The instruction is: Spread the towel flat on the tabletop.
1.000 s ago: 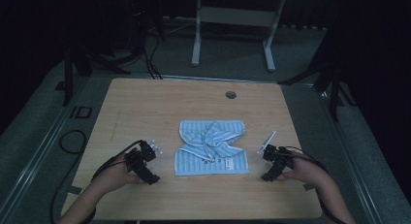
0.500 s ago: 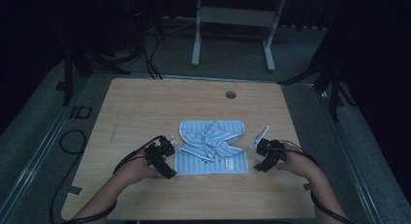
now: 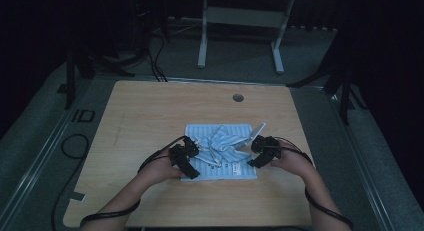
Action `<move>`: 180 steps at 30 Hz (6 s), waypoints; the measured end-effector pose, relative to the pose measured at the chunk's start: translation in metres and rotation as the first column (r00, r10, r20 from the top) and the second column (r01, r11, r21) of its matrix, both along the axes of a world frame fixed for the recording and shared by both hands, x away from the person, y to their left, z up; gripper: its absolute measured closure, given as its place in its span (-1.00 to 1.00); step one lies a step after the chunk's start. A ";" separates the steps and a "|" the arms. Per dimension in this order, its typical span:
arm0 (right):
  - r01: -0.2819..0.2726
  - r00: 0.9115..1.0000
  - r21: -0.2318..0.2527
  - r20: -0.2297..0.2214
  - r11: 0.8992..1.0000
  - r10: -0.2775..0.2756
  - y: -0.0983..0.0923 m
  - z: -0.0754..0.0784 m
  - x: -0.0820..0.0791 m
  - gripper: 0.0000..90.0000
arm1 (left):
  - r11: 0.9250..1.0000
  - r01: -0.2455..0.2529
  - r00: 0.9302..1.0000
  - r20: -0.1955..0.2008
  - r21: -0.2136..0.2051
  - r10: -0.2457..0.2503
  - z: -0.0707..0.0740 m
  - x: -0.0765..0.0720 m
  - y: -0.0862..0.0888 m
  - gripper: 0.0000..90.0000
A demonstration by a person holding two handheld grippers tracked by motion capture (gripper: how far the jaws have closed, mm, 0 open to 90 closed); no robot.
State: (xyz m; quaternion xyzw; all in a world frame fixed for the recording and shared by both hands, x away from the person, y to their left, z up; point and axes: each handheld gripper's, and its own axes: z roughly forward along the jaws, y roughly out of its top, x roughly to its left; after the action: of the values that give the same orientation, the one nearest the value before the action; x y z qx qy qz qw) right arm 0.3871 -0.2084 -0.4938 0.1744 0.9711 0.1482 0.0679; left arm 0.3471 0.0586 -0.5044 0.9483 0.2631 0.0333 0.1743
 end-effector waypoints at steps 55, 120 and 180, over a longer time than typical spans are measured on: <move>-0.048 0.997 0.093 0.063 0.995 0.042 0.029 0.004 0.014 1.00 | 0.931 -0.205 0.943 0.194 -0.302 0.270 0.031 0.016 0.003 0.94; 0.212 0.974 0.130 0.054 0.969 -0.221 0.007 0.045 0.089 0.93 | 0.818 -0.501 0.842 0.061 -0.282 0.536 0.007 0.097 0.091 0.83; 0.193 0.981 0.120 -0.021 0.974 -0.192 -0.020 -0.008 0.019 0.27 | 0.964 -0.130 0.989 0.043 -0.231 0.143 -0.014 0.050 0.026 0.02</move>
State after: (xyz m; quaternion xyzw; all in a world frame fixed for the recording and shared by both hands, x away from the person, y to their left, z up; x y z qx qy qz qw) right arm 0.4066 -0.2280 -0.5021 0.2719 0.9391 0.1992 0.0668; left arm 0.3968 0.0841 -0.5181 0.9003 0.3246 0.0430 0.2868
